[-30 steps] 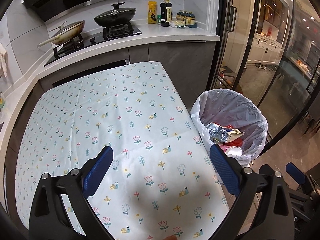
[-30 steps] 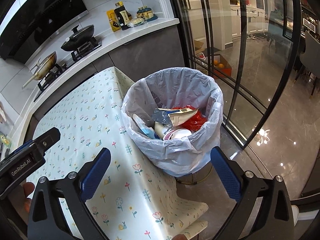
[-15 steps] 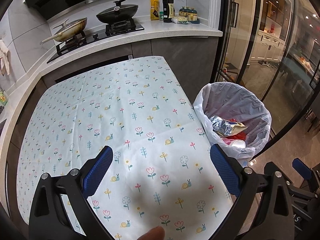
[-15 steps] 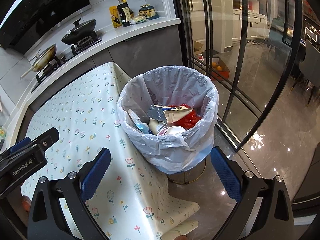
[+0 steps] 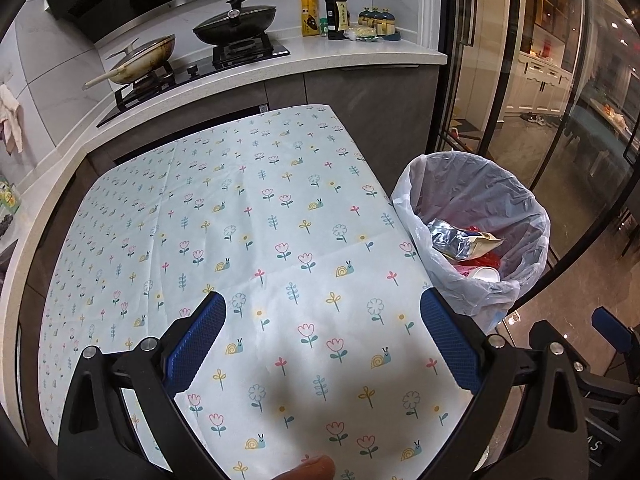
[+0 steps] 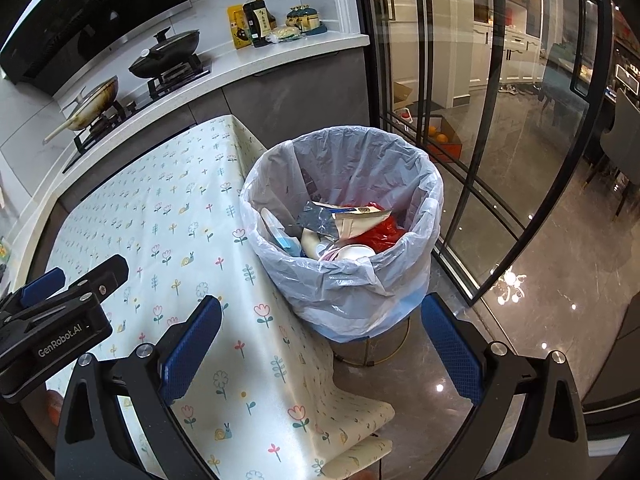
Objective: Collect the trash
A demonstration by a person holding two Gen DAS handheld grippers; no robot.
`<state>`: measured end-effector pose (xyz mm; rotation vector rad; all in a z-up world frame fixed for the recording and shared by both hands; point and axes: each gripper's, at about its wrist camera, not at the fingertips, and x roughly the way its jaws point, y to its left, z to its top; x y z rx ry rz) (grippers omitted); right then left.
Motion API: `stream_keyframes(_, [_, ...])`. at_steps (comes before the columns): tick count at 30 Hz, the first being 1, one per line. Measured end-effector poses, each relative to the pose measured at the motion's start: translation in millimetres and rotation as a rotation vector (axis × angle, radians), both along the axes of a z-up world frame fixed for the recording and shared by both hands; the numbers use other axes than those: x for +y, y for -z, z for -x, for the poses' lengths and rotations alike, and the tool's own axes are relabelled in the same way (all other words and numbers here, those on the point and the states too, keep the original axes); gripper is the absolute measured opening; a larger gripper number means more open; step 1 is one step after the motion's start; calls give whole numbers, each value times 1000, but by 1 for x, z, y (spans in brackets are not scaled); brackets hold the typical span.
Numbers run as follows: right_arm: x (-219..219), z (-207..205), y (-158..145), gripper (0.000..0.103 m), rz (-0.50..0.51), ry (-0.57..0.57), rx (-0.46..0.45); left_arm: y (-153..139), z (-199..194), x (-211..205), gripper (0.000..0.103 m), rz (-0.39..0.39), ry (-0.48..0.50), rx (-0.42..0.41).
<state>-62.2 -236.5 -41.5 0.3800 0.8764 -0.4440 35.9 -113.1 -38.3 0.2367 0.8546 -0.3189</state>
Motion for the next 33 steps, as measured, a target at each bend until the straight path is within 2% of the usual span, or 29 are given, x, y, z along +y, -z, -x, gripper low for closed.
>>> stream_keyframes(33, [4,-8,13,97,8,-13,45,14,-5,1,94,-5,-13,41])
